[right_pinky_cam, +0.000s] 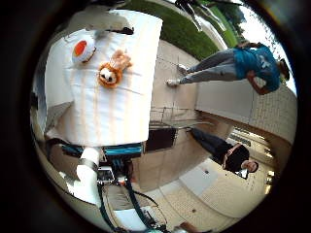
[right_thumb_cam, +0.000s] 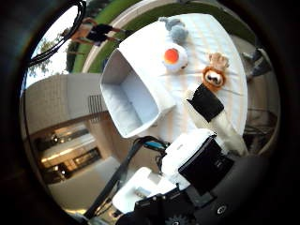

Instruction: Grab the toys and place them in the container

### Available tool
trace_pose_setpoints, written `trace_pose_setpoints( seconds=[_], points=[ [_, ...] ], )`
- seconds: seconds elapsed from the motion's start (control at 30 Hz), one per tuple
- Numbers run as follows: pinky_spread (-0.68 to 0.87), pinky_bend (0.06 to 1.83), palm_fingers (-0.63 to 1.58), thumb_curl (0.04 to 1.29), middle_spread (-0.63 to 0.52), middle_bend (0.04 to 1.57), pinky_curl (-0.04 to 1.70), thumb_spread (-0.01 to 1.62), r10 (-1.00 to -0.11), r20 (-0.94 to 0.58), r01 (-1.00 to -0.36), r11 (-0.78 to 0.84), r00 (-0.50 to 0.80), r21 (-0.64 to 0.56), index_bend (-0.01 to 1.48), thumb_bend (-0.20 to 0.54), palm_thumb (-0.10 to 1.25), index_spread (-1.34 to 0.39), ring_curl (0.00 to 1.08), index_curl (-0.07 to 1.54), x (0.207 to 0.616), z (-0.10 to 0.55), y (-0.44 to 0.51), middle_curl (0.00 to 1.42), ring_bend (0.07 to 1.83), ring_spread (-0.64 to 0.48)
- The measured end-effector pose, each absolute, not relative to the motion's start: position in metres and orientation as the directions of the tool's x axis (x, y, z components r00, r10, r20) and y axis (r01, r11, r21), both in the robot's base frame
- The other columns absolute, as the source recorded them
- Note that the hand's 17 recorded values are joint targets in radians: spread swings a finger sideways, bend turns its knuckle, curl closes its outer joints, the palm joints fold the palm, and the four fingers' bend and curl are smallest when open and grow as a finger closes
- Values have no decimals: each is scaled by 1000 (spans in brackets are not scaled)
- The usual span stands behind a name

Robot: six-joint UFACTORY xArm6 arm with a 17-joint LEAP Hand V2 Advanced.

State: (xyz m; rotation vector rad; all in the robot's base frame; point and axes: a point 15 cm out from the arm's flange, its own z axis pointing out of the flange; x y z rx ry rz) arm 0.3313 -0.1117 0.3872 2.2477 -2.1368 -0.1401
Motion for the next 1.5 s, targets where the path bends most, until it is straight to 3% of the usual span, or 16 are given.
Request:
trace_pose_setpoints(
  seconds=[0.3, 0.53, 0.83, 1.07, 1.2, 1.37, 1.43, 1.5],
  points=[
    [395, 748, 130, 353, 25, 180, 111, 1264, -982, -93, -966, -181, 166, 185, 139, -27, 704, -230, 325, 270, 371, 330, -130, 335, 486, 253],
    [379, 710, 52, 357, 33, 177, 113, 1207, -977, 30, -968, -204, 211, 143, 158, -26, 686, -311, 313, 253, 415, 289, -163, 332, 447, 238],
    [380, 634, 16, 358, 30, 166, 122, 1162, -959, -6, -902, -270, 285, 336, 183, -25, 699, -365, 305, 267, 418, 177, -158, 320, 388, 233],
    [383, 585, 39, 358, 29, 169, 132, 1150, -954, 48, -870, -249, 296, 426, 185, -24, 718, -333, 305, 279, 412, 138, -174, 315, 366, 239],
    [387, 581, 226, 356, 18, 178, 126, 1147, -955, 54, -866, -239, 291, 440, 193, -25, 720, -244, 309, 291, 407, 140, -179, 314, 412, 237],
    [403, 674, 699, 356, -30, 296, 120, 1143, -959, 53, -865, -228, 280, 448, 139, -25, 723, -221, 348, 271, 394, 151, -181, 351, 623, 212],
    [386, 719, 1014, 360, -56, 506, 111, 1139, -958, 52, -865, -229, 281, 446, 57, -19, 738, -277, 416, 217, 387, 156, -179, 427, 885, 174],
    [377, 722, 1015, 365, -72, 606, 118, 1134, -958, 56, -868, -229, 282, 441, 72, -17, 752, -309, 472, 208, 384, 161, -178, 477, 1002, 144]
  ],
)
